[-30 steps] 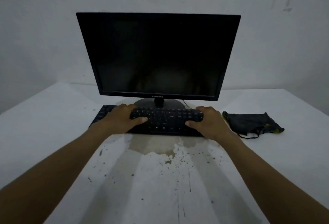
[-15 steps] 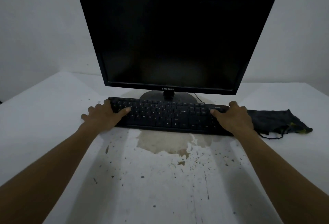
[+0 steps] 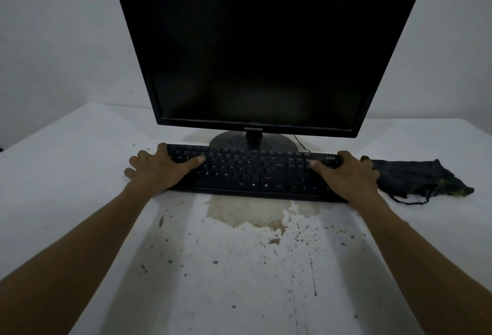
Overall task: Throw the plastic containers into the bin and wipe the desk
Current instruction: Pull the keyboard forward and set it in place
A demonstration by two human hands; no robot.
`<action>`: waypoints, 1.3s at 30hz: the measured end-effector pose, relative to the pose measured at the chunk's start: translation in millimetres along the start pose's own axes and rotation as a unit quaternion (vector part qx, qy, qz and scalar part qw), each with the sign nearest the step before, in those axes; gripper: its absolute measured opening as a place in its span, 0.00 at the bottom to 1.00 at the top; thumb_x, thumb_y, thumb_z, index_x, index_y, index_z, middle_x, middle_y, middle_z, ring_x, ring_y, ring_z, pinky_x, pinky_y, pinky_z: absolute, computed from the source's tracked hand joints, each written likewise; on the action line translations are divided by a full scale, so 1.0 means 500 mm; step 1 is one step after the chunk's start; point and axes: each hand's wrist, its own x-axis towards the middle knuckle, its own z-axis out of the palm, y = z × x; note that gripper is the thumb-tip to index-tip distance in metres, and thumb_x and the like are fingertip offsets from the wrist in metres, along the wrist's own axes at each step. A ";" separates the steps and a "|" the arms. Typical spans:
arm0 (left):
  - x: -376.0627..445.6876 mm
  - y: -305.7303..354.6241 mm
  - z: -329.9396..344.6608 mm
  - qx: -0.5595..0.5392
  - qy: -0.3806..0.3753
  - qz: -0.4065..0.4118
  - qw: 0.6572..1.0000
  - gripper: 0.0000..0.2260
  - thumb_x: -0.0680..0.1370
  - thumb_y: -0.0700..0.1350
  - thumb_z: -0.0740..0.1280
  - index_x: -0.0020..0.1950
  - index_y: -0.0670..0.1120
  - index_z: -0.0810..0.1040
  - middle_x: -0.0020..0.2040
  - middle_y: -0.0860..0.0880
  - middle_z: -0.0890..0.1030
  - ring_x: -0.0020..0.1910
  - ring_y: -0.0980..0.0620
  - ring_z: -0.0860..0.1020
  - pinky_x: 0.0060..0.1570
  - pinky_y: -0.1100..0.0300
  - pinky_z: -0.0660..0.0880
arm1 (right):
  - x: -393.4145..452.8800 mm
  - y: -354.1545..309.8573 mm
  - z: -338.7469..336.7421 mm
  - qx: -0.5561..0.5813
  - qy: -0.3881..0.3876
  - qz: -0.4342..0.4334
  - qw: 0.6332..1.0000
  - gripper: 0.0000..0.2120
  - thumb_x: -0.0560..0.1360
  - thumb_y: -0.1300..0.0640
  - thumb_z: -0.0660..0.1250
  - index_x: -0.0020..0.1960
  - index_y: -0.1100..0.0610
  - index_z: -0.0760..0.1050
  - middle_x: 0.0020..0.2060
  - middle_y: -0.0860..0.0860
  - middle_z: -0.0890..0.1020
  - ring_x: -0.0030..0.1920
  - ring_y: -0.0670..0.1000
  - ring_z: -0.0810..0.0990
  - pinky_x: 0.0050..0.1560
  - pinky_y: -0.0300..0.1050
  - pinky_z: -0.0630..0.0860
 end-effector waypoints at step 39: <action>-0.202 -0.014 -0.005 0.135 0.018 0.128 0.982 0.40 0.68 0.76 0.42 0.75 0.56 0.53 0.76 0.41 0.49 0.74 0.37 0.46 0.68 0.37 0.49 | -0.210 0.019 -0.014 -0.034 0.096 -0.170 0.980 0.37 0.71 0.30 0.56 0.74 0.47 0.55 0.73 0.56 0.59 0.73 0.60 0.54 0.69 0.62 0.54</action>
